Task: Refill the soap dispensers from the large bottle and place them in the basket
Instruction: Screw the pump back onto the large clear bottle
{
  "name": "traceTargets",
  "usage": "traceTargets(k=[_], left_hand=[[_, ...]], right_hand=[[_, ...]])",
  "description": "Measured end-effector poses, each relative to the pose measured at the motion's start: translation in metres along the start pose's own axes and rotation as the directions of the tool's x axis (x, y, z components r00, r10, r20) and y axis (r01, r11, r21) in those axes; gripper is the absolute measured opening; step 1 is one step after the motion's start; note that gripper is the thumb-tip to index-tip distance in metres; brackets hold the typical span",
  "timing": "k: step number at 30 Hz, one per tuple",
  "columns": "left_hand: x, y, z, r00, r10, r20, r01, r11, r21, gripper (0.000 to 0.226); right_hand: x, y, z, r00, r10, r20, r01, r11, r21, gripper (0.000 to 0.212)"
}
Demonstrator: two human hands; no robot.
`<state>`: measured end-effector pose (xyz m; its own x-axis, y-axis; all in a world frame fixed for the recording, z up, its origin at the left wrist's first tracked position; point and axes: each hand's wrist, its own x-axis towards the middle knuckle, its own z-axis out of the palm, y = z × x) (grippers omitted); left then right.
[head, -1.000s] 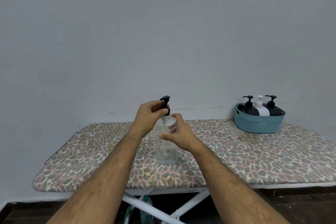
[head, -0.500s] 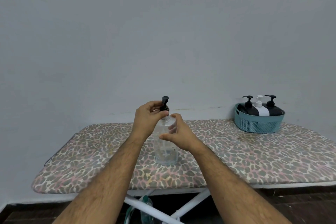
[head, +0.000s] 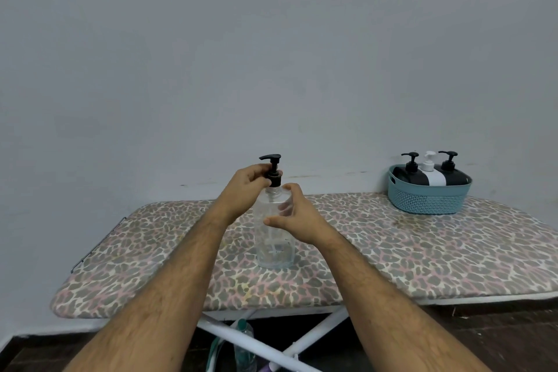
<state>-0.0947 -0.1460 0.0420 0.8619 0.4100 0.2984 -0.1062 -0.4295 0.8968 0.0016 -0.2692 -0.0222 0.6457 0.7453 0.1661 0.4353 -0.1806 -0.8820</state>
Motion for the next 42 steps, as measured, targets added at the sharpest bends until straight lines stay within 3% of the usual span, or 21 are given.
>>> traceTargets(k=[3, 6, 15, 19, 22, 26, 29, 36, 39, 42], left_hand=[[0.003, 0.001, 0.008, 0.993, 0.016, -0.121, -0.009, 0.998, 0.063, 0.016], [0.006, -0.002, 0.016, 0.966, 0.026, -0.259, -0.009, 0.998, 0.067, 0.019], [0.001, -0.004, -0.009, 0.998, 0.048, -0.038, -0.045, 0.996, 0.07, 0.023], [0.004, 0.002, -0.009, 1.0, 0.029, 0.002, -0.029, 0.985, 0.172, 0.025], [0.0, 0.006, 0.007, 0.986, 0.048, -0.159, -0.009, 0.972, 0.236, 0.03], [-0.011, 0.0, 0.035, 0.868, 0.128, -0.48, 0.042, 0.944, 0.328, 0.034], [-0.011, -0.001, 0.044, 0.825, 0.141, -0.548, 0.043, 0.95, 0.31, 0.035], [-0.006, 0.001, 0.042, 0.844, 0.205, -0.496, 0.052, 0.889, 0.456, 0.033], [0.002, 0.007, 0.029, 0.927, 0.181, -0.329, 0.019, 0.854, 0.521, 0.028], [0.008, 0.007, 0.006, 0.989, 0.073, -0.131, -0.015, 0.918, 0.396, 0.021]], right_hand=[[-0.001, 0.0, 0.001, 1.0, -0.003, -0.002, 0.003, 1.0, -0.003, 0.093], [-0.002, 0.0, 0.001, 1.0, 0.001, -0.006, 0.0, 1.0, 0.008, 0.094], [0.0, 0.0, 0.001, 1.0, -0.001, -0.003, 0.001, 1.0, -0.006, 0.093], [0.0, 0.0, 0.0, 1.0, 0.004, -0.016, -0.004, 1.0, -0.007, 0.094], [-0.002, -0.001, 0.001, 1.0, -0.01, -0.022, 0.01, 1.0, -0.016, 0.093], [-0.001, -0.001, 0.004, 0.999, -0.032, -0.025, 0.032, 0.999, -0.007, 0.093], [-0.001, 0.0, 0.003, 0.999, -0.043, -0.025, 0.043, 0.999, 0.002, 0.095], [0.003, 0.004, 0.001, 0.999, -0.047, -0.025, 0.047, 0.999, -0.012, 0.096], [0.004, 0.006, -0.005, 1.0, -0.027, 0.009, 0.027, 1.0, 0.007, 0.094], [0.005, 0.006, -0.007, 0.999, -0.02, 0.042, 0.02, 1.0, 0.004, 0.093]])
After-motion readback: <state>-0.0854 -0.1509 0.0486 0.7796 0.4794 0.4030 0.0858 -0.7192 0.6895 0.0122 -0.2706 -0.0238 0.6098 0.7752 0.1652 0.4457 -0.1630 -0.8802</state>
